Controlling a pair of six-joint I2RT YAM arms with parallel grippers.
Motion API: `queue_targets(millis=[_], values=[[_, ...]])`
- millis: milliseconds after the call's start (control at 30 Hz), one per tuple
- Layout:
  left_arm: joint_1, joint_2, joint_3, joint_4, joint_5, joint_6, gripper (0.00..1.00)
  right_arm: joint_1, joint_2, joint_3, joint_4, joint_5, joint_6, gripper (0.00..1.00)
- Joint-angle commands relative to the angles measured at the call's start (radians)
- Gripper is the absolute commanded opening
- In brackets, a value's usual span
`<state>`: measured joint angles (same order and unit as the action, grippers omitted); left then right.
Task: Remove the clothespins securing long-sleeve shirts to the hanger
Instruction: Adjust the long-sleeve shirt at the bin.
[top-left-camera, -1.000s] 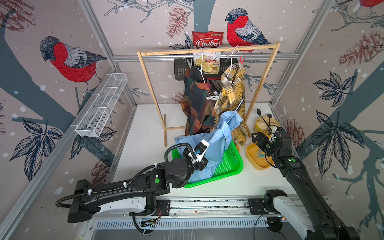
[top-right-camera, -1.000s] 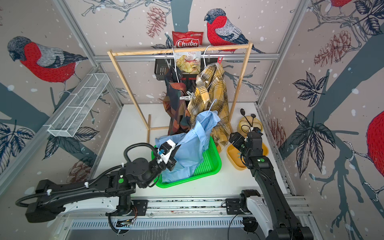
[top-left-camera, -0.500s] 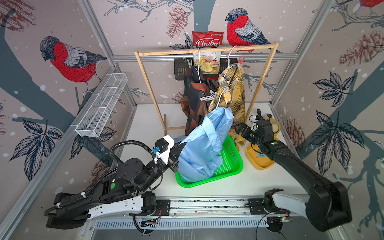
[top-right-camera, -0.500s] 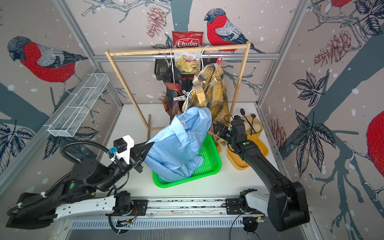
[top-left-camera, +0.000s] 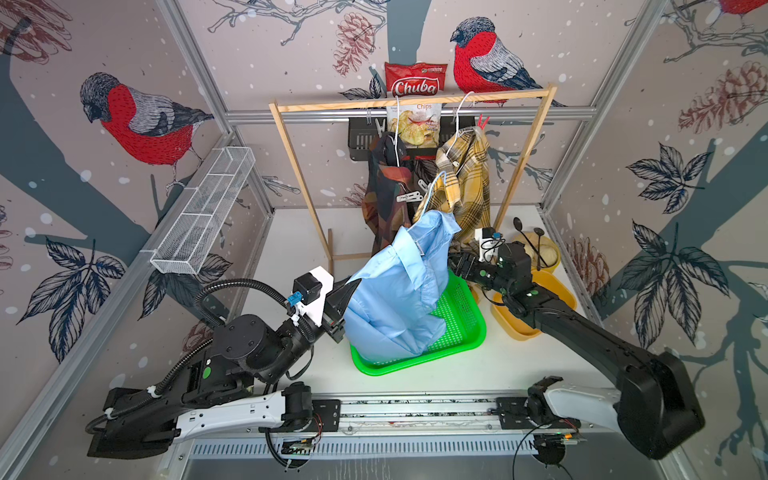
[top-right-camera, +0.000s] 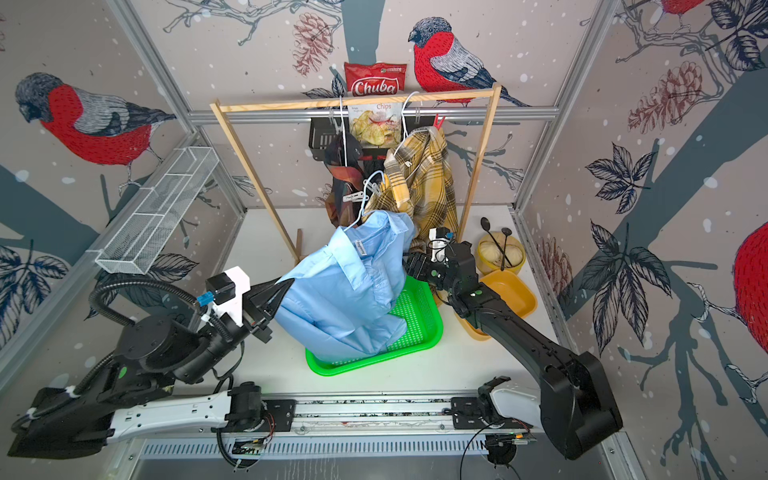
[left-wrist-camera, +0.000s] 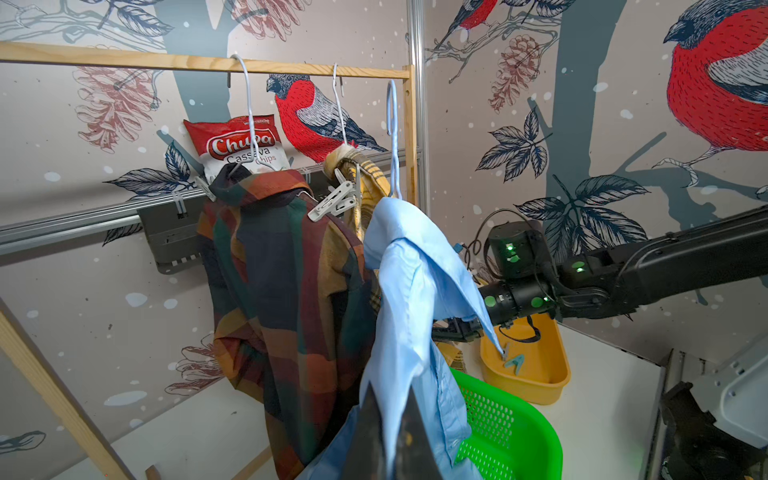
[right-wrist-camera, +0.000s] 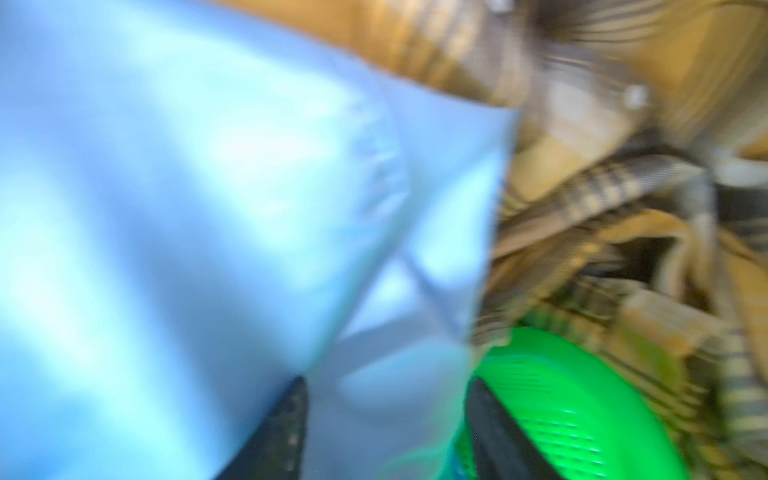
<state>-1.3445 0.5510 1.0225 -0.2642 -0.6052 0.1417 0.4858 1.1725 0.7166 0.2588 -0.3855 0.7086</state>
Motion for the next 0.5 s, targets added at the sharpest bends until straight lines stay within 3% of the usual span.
queue_targets(millis=[0,167,200,267,367,467], values=[[0.001,-0.014,0.007,0.076,-0.039,0.052,0.0,0.037,-0.073,-0.019,0.096,-0.075,0.009,0.47],[0.001,-0.035,0.011,0.098,-0.039,0.064,0.0,0.103,-0.103,0.017,0.063,-0.082,-0.015,0.39],[0.002,-0.036,0.011,0.099,-0.04,0.065,0.0,0.119,-0.1,0.025,0.045,-0.066,-0.031,0.45],[0.001,-0.036,0.013,0.098,-0.044,0.068,0.0,0.129,-0.101,0.057,-0.074,0.034,-0.072,0.76],[0.001,-0.046,0.009,0.1,-0.053,0.073,0.0,0.078,-0.146,-0.007,-0.083,0.121,-0.048,1.0],[0.001,-0.061,0.007,0.1,-0.056,0.073,0.0,0.032,-0.148,-0.077,-0.021,0.099,-0.043,1.0]])
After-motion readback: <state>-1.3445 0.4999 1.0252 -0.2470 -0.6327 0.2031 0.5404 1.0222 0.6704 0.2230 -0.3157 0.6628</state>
